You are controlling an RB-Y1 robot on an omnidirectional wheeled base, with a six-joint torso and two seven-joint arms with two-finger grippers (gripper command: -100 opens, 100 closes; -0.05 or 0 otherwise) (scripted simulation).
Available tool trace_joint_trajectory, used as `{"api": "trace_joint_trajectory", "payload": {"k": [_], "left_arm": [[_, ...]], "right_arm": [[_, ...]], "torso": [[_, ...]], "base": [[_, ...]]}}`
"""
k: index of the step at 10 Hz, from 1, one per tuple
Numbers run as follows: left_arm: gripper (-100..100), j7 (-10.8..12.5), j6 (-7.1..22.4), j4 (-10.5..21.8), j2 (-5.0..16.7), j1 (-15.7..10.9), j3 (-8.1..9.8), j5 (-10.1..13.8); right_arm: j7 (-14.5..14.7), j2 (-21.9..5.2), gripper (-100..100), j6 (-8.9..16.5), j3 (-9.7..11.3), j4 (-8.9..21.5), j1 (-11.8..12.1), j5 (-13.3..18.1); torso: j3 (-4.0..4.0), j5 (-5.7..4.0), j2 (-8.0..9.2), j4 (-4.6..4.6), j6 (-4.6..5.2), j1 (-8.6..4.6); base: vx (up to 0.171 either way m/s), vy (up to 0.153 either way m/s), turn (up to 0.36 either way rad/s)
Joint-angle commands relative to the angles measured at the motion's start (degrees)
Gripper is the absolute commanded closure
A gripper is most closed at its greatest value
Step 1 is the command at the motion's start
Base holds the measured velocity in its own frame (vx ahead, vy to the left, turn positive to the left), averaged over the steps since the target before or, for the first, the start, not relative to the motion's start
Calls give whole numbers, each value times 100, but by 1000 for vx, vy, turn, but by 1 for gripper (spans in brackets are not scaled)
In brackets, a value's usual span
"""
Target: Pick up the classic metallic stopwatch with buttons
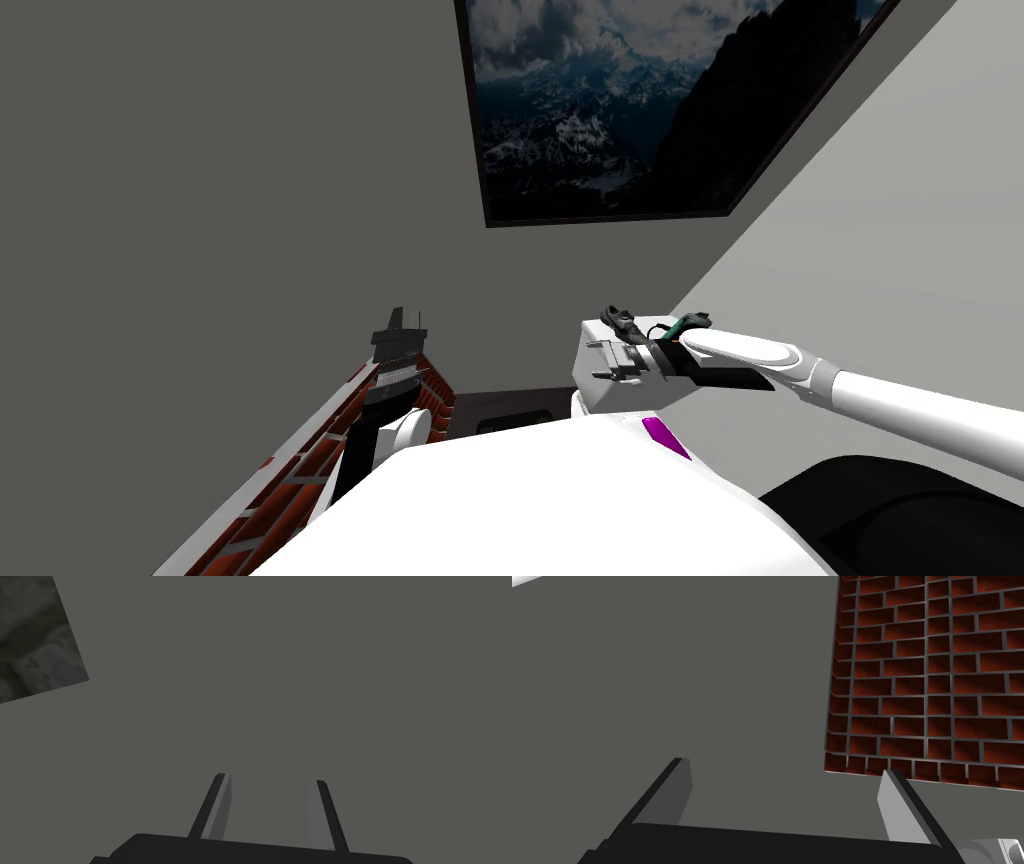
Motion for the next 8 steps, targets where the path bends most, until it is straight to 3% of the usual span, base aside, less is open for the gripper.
{"api": "trace_joint_trajectory", "payload": {"k": [1,7,8], "left_arm": [[0,0,0,0,0,0,0,0],[0,0,0,0,0,0,0,0],[0,0,0,0,0,0,0,0]], "right_arm": [[-6,-286,-100,-130,-1,164,-42,104],[-39,-1235,-100,-444,4,573,-156,346],[-39,-1284,-100,-444,4,573,-156,346]], "torso": [[0,0,0,0,0,0],[2,-1,4,1,2,-1],[2,0,3,1,1,-3]], "base": [[-11,-6,40],[-18,-7,24],[-16,-8,15]]}}
